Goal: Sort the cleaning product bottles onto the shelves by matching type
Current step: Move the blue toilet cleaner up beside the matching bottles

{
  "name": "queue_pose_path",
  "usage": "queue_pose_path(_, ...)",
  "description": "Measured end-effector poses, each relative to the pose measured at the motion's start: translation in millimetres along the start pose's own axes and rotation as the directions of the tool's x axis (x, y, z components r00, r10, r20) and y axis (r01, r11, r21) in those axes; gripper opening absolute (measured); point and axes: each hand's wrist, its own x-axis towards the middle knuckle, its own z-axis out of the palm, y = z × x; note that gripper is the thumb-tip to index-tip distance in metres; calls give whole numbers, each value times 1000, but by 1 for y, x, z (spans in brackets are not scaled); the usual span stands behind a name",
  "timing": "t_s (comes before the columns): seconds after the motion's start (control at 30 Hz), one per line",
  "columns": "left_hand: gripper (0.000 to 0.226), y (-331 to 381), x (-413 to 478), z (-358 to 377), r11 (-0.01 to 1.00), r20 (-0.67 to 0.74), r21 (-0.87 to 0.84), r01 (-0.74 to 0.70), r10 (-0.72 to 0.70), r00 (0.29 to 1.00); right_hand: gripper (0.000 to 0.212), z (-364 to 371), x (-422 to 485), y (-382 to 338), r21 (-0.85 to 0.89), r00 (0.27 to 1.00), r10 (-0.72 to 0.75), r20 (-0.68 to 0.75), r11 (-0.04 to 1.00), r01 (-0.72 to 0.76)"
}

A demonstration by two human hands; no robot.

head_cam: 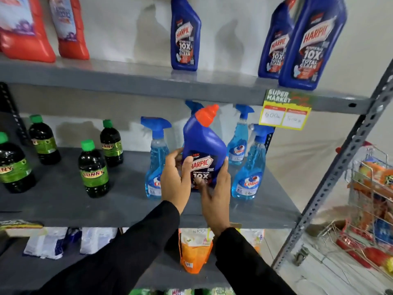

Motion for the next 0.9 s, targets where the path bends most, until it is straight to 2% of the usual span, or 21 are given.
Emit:
queue_pose_path(0.1, 14, 53, 19, -9, 990, -96, -101, -103, 93, 991, 75, -9, 20, -44, 31, 981, -163, -105, 985, 167)
queue_pose_path(0.2, 12, 104, 46, -21, 966, -109, -113, -234, 222, 969, 73, -22, 49, -91, 94, 953, -243, -182, 960, 262)
queue_pose_path(0.3, 12, 150, 83, -32, 939, -40, -124, -322, 319, 947, 74, -36, 86, -137, 94, 920, -313, -236, 935, 342)
queue_pose_path(0.4, 20, 180, 125, -35, 929, 67, -105, -354, 362, 930, 74, -46, 127, -174, 42, 914, -347, -212, 931, 363)
queue_pose_path(0.57, 35, 186, 196, -25, 966, 155, -105, -238, 253, 955, 64, -48, 192, -198, -30, 968, -249, -38, 968, 248)
queue_pose_path(0.7, 33, 166, 220, -16, 988, 182, -42, -147, 152, 972, 58, -33, 217, -193, -21, 985, -155, 76, 987, 157)
queue_pose_path(0.8, 33, 155, 226, -11, 994, 180, -19, -105, 107, 978, 59, -23, 224, -186, -31, 988, -90, 122, 995, 95)
queue_pose_path(0.9, 34, 147, 230, -9, 994, 186, -26, -103, 106, 977, 58, -20, 225, -179, -17, 986, -97, 132, 995, 100)
